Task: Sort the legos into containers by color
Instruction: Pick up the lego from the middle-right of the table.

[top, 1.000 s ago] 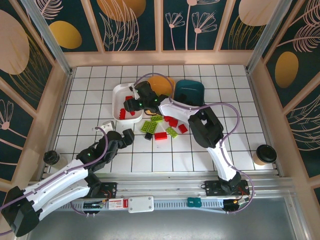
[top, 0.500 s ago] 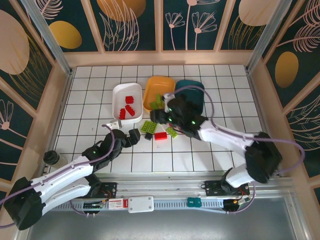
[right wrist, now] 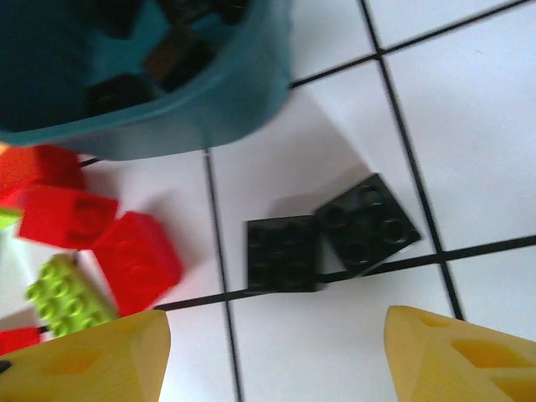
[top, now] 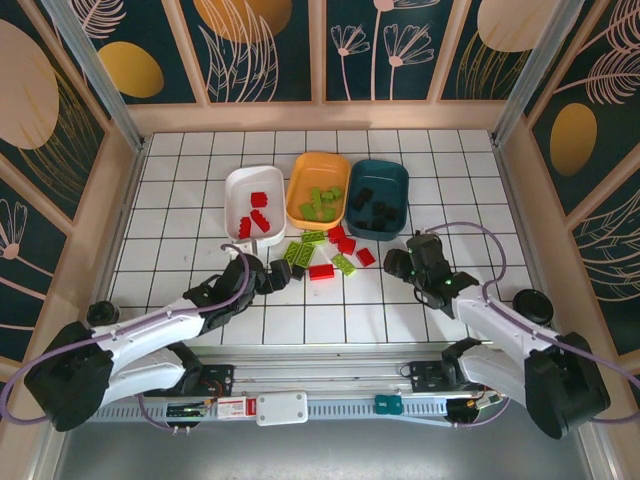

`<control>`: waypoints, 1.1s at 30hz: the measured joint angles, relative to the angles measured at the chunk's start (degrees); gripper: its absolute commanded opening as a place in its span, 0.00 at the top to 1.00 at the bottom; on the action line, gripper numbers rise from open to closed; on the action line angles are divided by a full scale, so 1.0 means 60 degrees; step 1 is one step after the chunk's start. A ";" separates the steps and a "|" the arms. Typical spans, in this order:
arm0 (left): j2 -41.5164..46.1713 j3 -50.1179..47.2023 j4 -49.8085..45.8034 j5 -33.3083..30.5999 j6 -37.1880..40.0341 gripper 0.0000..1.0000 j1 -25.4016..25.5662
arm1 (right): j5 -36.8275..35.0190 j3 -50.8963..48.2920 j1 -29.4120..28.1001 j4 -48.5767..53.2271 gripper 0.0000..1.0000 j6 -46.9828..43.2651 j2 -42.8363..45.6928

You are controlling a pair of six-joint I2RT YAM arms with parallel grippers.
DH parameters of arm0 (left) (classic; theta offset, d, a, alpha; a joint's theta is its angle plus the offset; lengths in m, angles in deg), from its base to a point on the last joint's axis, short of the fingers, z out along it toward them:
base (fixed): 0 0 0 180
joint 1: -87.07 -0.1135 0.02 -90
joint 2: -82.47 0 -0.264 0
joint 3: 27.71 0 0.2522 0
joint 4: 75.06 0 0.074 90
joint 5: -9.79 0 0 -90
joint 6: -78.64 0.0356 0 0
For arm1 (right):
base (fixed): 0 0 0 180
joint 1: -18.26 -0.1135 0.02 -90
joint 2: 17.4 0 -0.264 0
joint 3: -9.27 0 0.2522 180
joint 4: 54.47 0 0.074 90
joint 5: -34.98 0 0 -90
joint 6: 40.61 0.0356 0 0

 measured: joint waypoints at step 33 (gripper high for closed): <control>-0.0109 0.0084 0.0069 0.0193 0.0022 0.01 0.0000 | 0.0266 0.1253 0.0160 -0.1144 0.74 -0.0579 -0.3690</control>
